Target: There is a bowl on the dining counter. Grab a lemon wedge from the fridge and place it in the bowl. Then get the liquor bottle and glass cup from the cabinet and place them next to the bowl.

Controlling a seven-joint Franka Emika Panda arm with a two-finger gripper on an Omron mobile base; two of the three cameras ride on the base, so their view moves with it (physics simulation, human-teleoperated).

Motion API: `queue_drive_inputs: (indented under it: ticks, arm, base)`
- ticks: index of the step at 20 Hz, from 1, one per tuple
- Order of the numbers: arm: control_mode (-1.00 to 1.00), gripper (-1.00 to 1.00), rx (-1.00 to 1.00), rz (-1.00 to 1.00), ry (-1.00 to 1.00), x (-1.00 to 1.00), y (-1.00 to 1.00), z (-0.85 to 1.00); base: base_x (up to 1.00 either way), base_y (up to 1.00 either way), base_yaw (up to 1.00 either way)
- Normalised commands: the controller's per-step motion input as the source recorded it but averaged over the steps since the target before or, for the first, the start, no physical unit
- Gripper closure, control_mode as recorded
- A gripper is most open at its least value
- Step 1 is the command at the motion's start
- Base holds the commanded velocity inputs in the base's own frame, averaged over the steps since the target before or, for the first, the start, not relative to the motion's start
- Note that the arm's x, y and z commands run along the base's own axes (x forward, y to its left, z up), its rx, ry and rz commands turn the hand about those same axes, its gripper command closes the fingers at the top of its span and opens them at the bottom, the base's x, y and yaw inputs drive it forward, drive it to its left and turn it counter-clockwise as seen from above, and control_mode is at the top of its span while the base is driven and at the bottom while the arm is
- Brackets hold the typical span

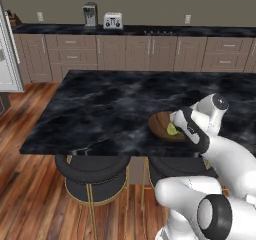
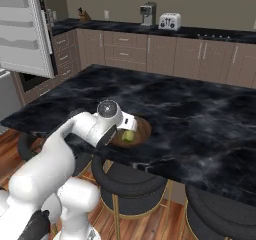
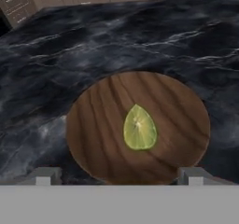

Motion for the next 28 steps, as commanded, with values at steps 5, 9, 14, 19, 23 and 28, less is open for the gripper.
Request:
queue_drive_inputs:
  ticks: [5, 9, 14, 19, 23, 28]
  arm:
    - [-1.0, -1.0, 0.0, -0.05, 0.13, -1.0, 0.09, 1.0]
    - [-1.0, -1.0, 0.0, -0.04, 0.18, -0.75, 0.11, 1.0]
    - [-1.0, -1.0, 0.0, 0.0, 0.2, -0.65, 0.14, 1.0]
    - [-1.0, -1.0, 0.0, 0.0, 0.32, -0.77, 0.35, 1.0]
    - [-1.0, -1.0, 0.0, 0.0, 0.2, -0.94, 0.24, 0.63]
    - [-1.0, -1.0, -0.02, 0.0, 0.02, -0.85, 0.21, 0.05]
  base:
    - [0.0, 0.0, 0.0]
    - [0.0, 0.0, 0.0]
    - [0.0, 0.0, 0.0]
    - [0.0, 0.0, 0.0]
    - [0.0, 0.0, 0.0]
    - [0.0, 0.0, 0.0]
